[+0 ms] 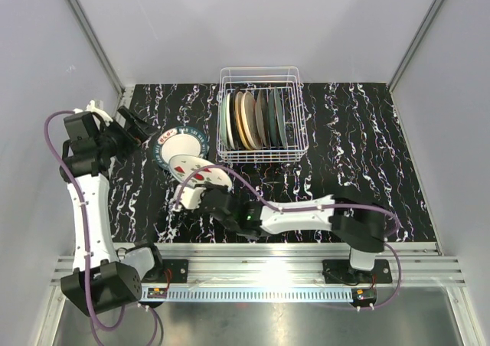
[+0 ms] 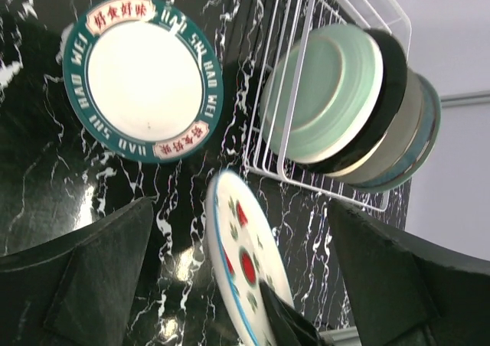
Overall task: Load the plates into the dish rack
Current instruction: Pass the plate from the left arm to the right, then insert the plate into the dish rack
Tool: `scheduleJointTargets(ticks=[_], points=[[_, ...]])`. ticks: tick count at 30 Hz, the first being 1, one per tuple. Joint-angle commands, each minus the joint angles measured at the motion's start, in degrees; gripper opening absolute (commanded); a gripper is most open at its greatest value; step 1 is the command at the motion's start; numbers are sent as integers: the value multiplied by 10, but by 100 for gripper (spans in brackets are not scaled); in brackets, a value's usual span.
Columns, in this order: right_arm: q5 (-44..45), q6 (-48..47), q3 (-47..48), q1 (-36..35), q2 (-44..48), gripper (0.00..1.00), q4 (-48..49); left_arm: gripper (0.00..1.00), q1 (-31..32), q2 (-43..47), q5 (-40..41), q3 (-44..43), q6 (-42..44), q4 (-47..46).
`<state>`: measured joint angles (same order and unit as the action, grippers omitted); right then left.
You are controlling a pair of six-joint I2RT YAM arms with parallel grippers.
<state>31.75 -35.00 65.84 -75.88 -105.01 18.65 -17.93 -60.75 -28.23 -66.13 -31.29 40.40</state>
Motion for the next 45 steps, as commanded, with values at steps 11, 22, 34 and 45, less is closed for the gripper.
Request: scheduleJointTargets(ticks=[11,22,34,45], points=[[-77,190,-80,-7,342,0,-101,99,1,-47,21,-67,18,-77],[24,202,-121,64,530,0,-139,99,4,27,63,104,37,-184],[-26,251,-112,308,576,0,-154,99,1,52,91,101,52,-165],[-170,469,-116,633,517,0,-132,99,-3,30,72,103,48,-166]])
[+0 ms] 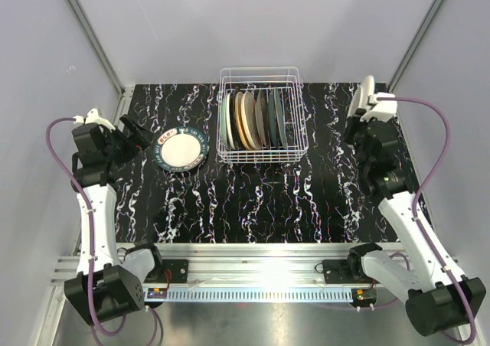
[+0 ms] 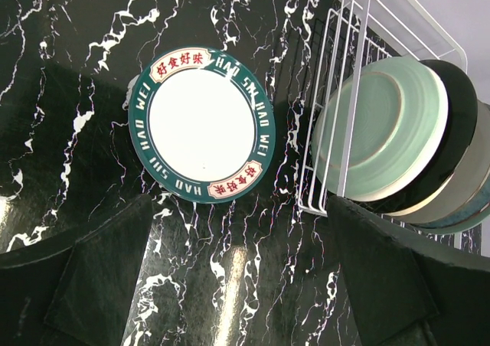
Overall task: Load the plates into the dish rack
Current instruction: Insert the plate into the dish rack
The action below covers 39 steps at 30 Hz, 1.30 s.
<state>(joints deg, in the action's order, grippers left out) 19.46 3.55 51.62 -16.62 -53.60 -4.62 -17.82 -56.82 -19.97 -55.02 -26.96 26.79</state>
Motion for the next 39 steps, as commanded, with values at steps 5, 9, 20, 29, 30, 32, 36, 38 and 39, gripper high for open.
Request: scheduleJointTargets(ticks=[5,9,20,29,30,32,36,38,39], points=[[-159,111,50,41,-60,0,125,99,-6,-16,-22,-6,2,-32],[-225,131,79,41,-114,0,153,99,-16,-29,-32,-5,-4,-33],[-242,113,156,-20,-248,0,193,99,-22,-57,-49,-3,-8,-34],[-181,88,154,-46,-290,0,199,99,-30,-78,-67,-4,-11,-35],[-176,86,154,-46,-293,0,197,99,-31,-79,-70,-4,-13,-35],[-169,75,154,-46,-299,0,193,99,-32,-80,-75,-4,-14,-37],[-154,61,155,-46,-317,0,189,99,-33,-81,-72,-3,-14,-36],[-153,59,154,-46,-329,0,189,99,-32,-80,-68,-3,-13,-35],[-156,60,154,-47,-334,0,189,99,-32,-80,-68,-3,-13,-35]])
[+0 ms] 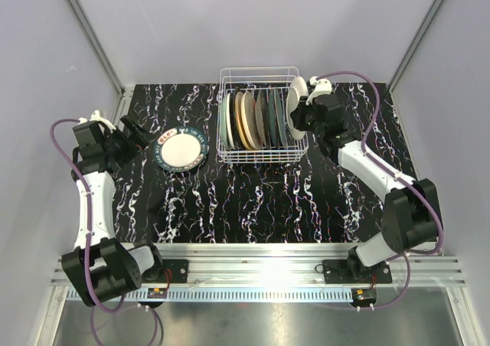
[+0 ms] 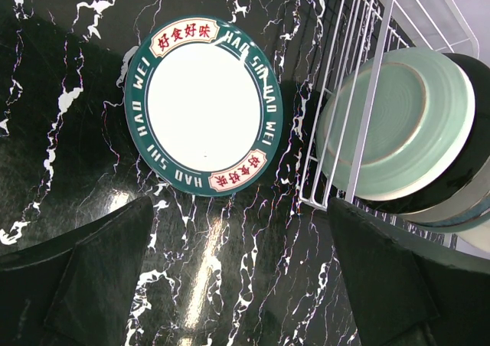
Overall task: Load the plates into the dish rack
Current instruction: Insert the plate into the dish rack
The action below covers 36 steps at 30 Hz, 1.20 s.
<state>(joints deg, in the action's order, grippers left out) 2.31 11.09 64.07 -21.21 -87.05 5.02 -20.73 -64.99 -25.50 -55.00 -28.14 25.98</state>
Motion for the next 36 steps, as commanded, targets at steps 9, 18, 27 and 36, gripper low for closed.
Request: scheduleJointTargets(ticks=[9,18,27,36], points=[[28,-26,38,-5,-44,0,95,99,-3,2,-14,-5,-2,-25],[95,-57,69,-35,-88,4,73,99,-3,1,-16,-3,-4,-27],[105,-53,82,-42,-103,21,54,99,-3,0,-17,-3,-5,-28],[100,-51,77,-43,-82,40,47,99,-3,0,-15,-3,-4,-24]])
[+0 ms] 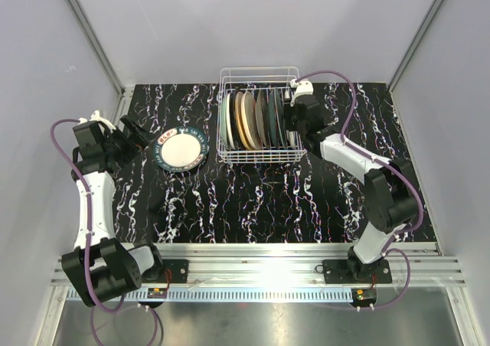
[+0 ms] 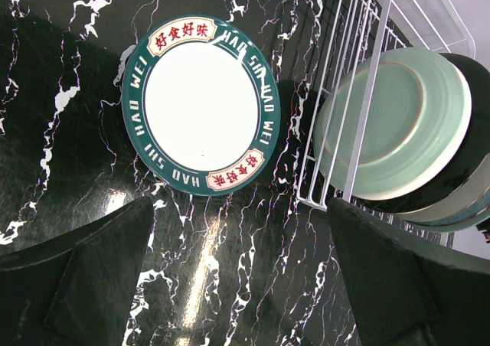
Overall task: Load the plates into the dish rack
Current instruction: Insert the plate into the dish rack, then grab a plate with the left arm
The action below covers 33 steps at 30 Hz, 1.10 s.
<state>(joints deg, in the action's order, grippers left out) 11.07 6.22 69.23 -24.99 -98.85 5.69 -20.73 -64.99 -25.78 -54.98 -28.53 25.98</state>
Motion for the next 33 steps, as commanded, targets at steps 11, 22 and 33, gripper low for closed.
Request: scheduleJointTargets(ticks=[11,22,33], points=[[13,-10,-6,-16,105,42,20,99,-3,0,-1,-4,1,-20],[-3,-22,-40,-58,226,43,7,99,-3,-5,35,-7,10,-2],[-61,-30,-67,-117,277,43,48,99,-10,-119,16,9,-1,-19]])
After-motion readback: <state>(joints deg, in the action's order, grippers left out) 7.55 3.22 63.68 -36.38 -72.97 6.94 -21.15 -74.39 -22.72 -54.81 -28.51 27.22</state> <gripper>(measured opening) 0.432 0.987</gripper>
